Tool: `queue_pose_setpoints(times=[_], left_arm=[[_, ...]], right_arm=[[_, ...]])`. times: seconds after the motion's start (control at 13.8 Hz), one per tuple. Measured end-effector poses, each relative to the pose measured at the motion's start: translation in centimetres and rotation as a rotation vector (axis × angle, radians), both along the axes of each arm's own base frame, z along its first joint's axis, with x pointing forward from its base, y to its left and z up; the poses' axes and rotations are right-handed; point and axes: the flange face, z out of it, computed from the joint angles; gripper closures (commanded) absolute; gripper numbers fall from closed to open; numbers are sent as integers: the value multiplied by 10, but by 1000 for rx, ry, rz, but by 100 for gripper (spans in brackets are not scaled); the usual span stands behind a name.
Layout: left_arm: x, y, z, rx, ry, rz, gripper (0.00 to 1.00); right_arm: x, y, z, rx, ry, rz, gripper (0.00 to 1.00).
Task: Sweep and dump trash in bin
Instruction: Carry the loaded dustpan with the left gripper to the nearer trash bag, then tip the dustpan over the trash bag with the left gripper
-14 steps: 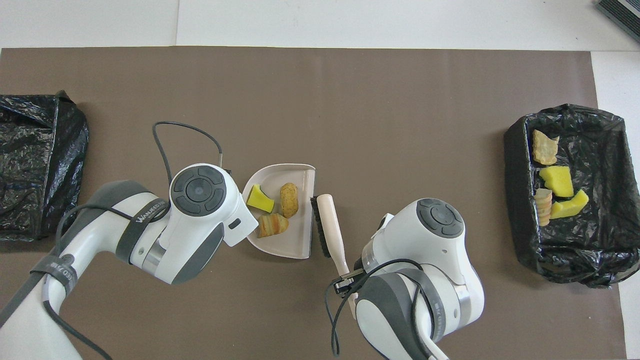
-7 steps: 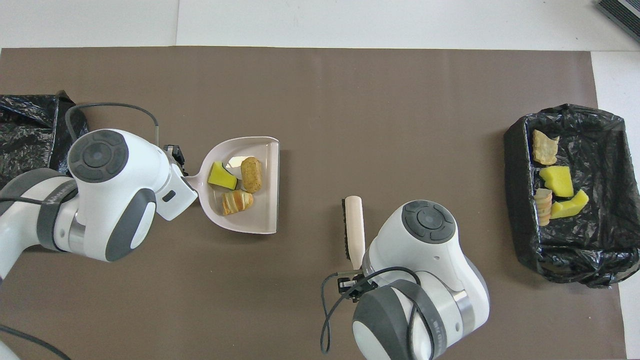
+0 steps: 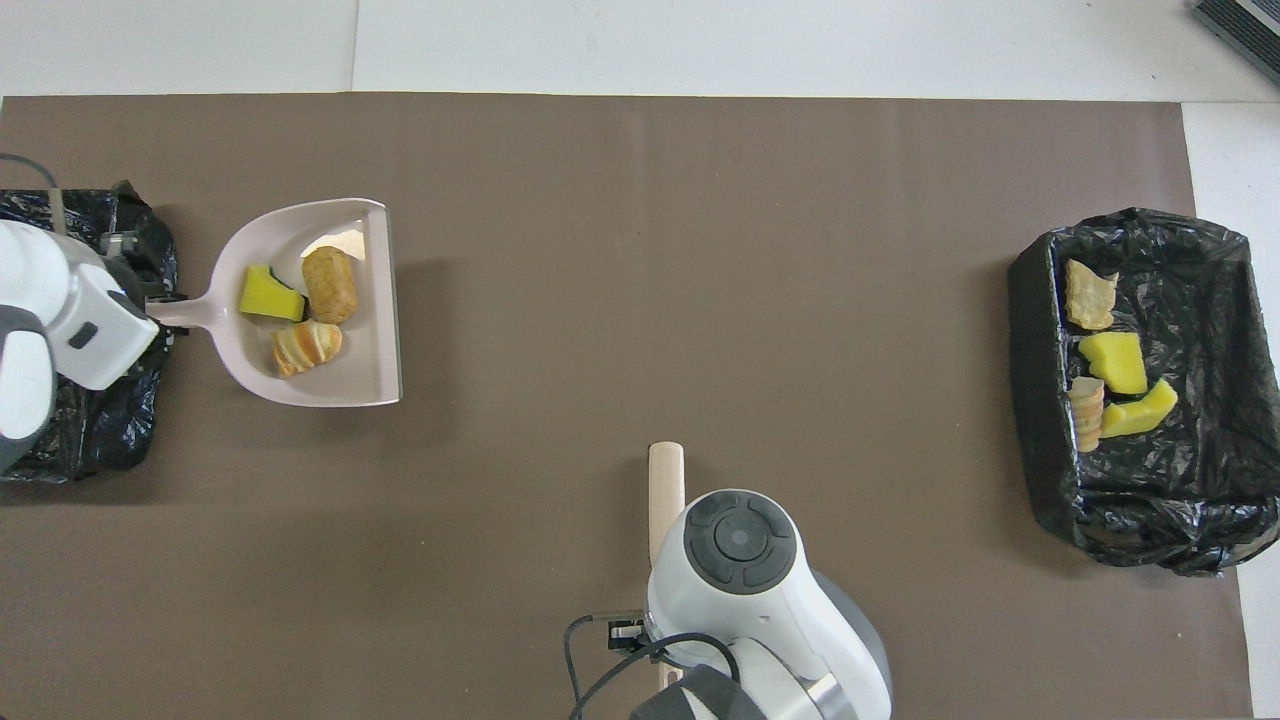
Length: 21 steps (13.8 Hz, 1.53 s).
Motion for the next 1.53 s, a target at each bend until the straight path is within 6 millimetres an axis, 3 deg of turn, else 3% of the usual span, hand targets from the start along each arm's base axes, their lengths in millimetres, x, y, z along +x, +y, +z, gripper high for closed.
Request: queue_pose_setpoints(times=[0.22,0.44,0.73,0.94,1.09,1.53], left_arm=[[-2,92,27,-18,-2,74,100],[-13,195,35,-20,-7,126,100],[-2,292,36,60,6,73,100],[13,311,31,222,46,0,100],[22,304,35,349,72,-67,100],[38,276,38,508,142,-173,100]], right_arm=[[-15,15,-10,1,1,53,100],[-18,17,-28,-3,22,93,100],[-10,19,-41,13,-15,65,100],[-8,18,-51,11,-20,53,100],[-8,18,-51,11,-20,51,98],[-4,16,-51,21,-12,26,95]])
